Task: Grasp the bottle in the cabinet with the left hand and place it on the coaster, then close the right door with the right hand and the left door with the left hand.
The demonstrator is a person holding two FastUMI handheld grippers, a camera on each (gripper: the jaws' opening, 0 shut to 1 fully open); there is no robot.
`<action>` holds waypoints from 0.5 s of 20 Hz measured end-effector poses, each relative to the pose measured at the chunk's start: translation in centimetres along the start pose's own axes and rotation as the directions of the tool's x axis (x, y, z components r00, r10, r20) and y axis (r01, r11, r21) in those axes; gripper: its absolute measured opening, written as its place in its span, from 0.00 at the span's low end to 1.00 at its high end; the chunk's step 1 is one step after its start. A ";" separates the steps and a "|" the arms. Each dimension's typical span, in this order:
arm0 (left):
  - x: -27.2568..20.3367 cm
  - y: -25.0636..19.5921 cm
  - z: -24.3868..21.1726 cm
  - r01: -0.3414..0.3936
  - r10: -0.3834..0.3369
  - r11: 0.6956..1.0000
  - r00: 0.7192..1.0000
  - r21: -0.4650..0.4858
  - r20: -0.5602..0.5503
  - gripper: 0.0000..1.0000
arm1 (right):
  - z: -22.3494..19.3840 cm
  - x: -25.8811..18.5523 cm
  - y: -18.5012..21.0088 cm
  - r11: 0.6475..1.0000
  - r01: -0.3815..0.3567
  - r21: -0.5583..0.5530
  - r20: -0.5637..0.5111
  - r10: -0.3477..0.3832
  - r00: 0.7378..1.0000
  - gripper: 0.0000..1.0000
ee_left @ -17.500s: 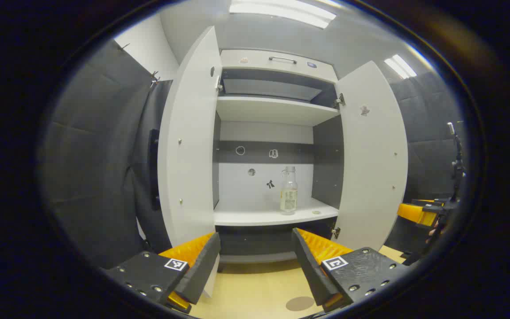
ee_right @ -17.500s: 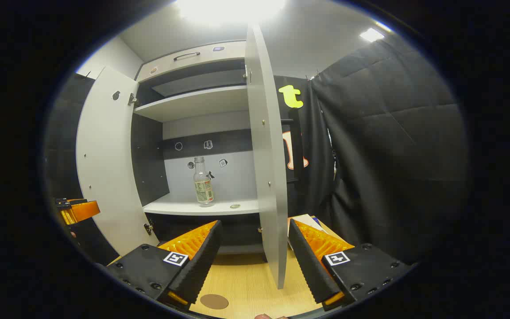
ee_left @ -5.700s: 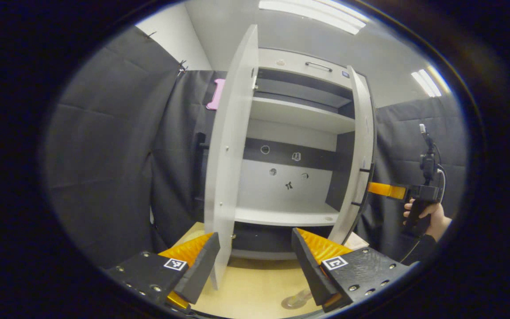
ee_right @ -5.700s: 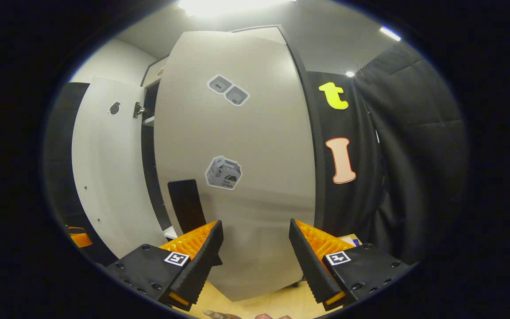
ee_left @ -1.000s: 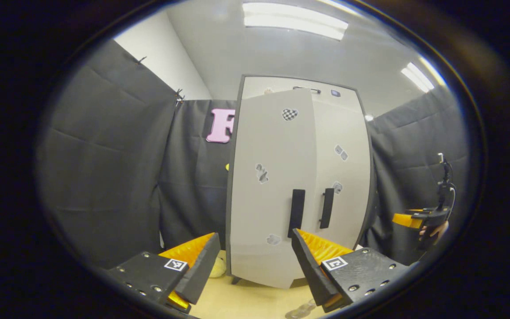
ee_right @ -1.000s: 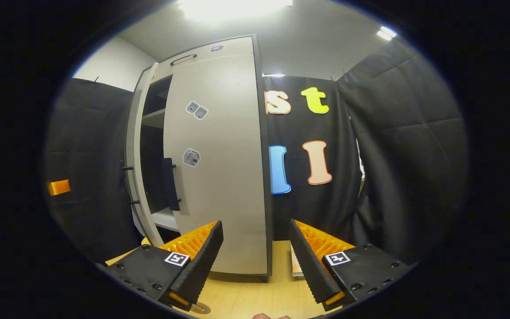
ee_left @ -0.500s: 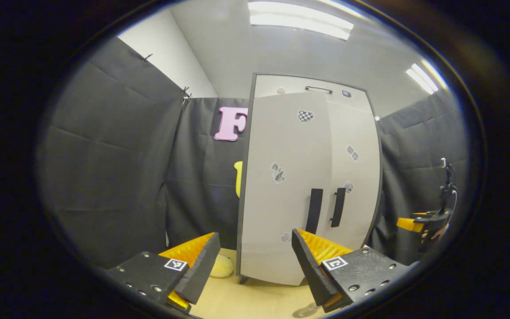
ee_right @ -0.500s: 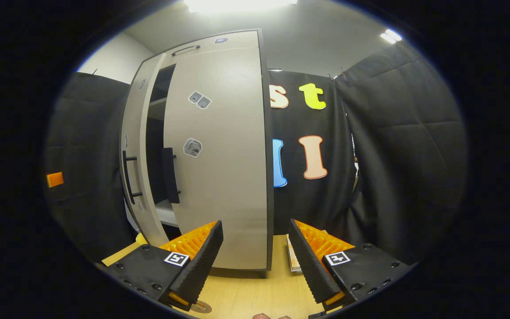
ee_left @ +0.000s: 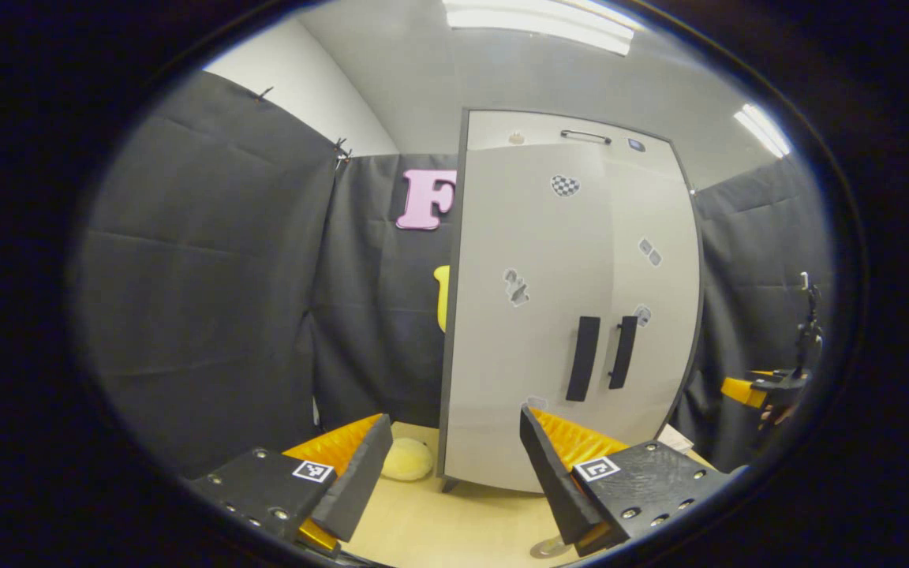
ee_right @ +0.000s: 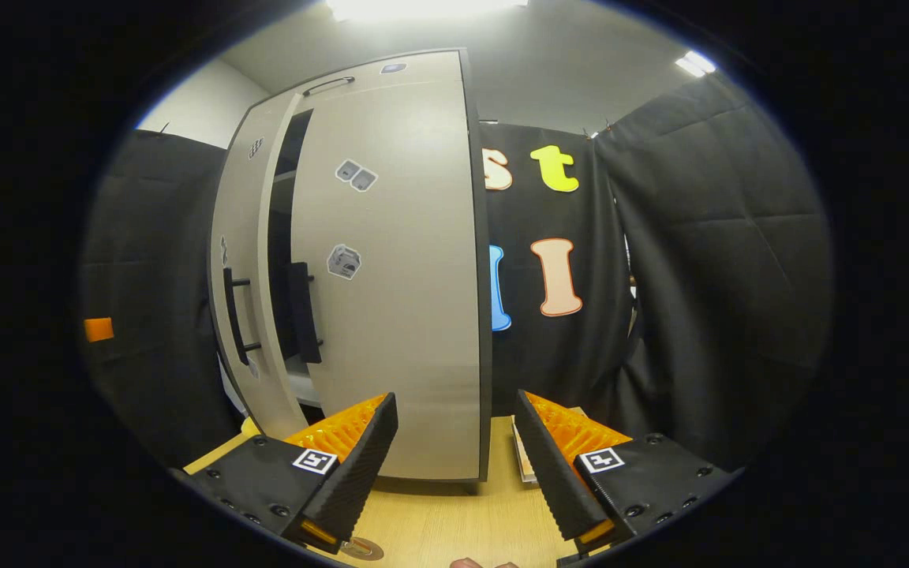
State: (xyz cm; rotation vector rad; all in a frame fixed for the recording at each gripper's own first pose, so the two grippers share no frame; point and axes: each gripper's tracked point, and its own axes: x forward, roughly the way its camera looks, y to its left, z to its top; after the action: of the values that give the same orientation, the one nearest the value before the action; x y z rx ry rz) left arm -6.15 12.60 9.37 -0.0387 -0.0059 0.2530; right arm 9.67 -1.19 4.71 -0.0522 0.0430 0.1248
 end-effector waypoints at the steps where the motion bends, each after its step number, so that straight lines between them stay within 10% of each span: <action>1: 0.0 0.0 -0.1 0.004 -0.004 1.000 1.000 -0.003 0.002 0.94 | 0.0 0.1 0.2 1.000 -0.001 -0.001 0.001 0.001 1.000 0.92; 10: 0.7 -1.2 1.1 0.100 -0.099 0.995 0.991 -0.004 0.091 0.94 | -0.3 0.4 0.6 1.000 -0.009 -0.002 -0.002 0.009 1.000 0.92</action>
State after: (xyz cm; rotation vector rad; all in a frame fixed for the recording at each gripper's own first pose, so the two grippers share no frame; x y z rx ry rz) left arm -5.16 11.65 10.50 -0.0356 -0.0988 0.1544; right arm 10.03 -0.59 4.35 -0.0536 0.0451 0.1334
